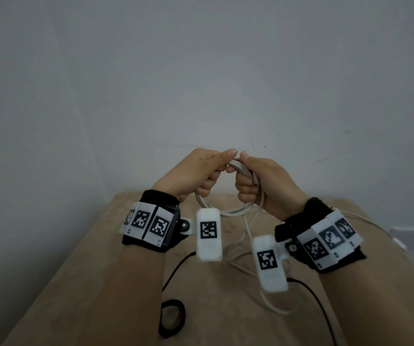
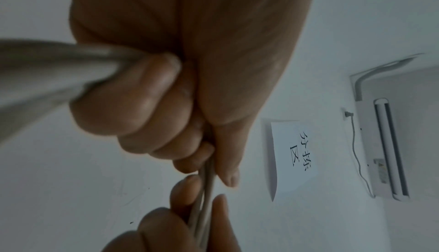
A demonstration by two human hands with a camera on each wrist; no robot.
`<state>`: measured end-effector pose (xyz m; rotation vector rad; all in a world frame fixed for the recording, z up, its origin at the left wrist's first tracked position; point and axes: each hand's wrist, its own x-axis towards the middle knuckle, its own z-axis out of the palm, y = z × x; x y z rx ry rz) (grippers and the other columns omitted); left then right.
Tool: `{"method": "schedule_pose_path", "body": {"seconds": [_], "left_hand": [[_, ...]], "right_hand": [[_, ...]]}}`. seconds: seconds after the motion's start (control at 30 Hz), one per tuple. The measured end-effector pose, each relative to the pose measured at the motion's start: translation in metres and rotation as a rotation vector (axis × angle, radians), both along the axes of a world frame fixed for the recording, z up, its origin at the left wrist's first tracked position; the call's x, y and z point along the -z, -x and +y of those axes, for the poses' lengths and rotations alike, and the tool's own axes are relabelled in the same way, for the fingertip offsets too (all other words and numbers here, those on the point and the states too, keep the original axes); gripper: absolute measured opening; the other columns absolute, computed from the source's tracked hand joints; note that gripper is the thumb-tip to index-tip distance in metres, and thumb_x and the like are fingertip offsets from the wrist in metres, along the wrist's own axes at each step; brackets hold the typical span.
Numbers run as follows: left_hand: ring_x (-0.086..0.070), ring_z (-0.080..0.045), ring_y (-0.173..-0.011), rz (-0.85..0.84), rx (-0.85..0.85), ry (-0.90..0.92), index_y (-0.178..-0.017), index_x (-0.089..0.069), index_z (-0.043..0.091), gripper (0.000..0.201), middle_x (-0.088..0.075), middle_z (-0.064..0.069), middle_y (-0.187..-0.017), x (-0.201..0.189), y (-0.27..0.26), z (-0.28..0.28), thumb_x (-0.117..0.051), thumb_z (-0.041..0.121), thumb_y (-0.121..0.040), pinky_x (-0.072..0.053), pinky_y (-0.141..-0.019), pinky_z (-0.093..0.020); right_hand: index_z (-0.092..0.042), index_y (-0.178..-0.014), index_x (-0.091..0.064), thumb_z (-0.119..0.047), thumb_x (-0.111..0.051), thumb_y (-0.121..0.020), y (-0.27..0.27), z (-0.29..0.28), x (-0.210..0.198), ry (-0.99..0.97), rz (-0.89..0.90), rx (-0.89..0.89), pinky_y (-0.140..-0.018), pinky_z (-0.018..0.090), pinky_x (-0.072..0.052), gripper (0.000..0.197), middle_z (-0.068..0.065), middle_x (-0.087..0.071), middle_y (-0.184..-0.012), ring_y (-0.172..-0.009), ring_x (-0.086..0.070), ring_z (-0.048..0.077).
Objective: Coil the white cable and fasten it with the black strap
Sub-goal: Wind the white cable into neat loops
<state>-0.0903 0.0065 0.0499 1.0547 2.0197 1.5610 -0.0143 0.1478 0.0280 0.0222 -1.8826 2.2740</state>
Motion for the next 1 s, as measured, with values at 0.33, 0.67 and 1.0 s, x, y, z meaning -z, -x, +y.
{"method": "schedule_pose_path", "body": {"seconds": [0.33, 0.67, 1.0], "left_hand": [[-0.015, -0.006, -0.039, -0.111, -0.171, -0.200, -0.061, -0.032, 0.022, 0.044, -0.021, 0.008, -0.051, 0.003, 0.011, -0.004, -0.050, 0.040, -0.097, -0.012, -0.038, -0.016], [-0.014, -0.005, -0.037, -0.262, -0.297, -0.376, -0.061, -0.030, 0.022, 0.044, -0.020, 0.009, -0.048, 0.000, 0.016, -0.006, -0.048, 0.037, -0.098, -0.013, -0.035, -0.014], [-0.018, -0.004, -0.035, -0.403, -0.240, -0.364, -0.064, -0.033, 0.019, 0.042, -0.021, 0.008, -0.049, 0.006, 0.019, 0.001, -0.047, 0.039, -0.098, -0.017, -0.033, -0.016]], "right_hand": [[0.008, -0.106, -0.062, -0.021, -0.041, -0.101, -0.004, 0.006, -0.001, -0.003, 0.091, -0.027, -0.074, 0.035, -0.057, 0.036, 0.013, -0.067, -0.077, -0.069, -0.067, 0.024], [-0.013, -0.112, -0.065, -0.019, -0.050, -0.097, -0.003, 0.006, 0.002, -0.406, 0.105, 0.059, -0.094, 0.035, -0.046, 0.021, 0.002, -0.075, -0.096, -0.099, -0.065, 0.017], [-0.015, -0.086, -0.058, -0.015, -0.037, -0.102, 0.007, -0.003, 0.010, -0.310, 0.077, 0.162, -0.072, 0.023, -0.044, 0.026, -0.008, -0.066, -0.065, -0.062, -0.056, 0.000]]}}
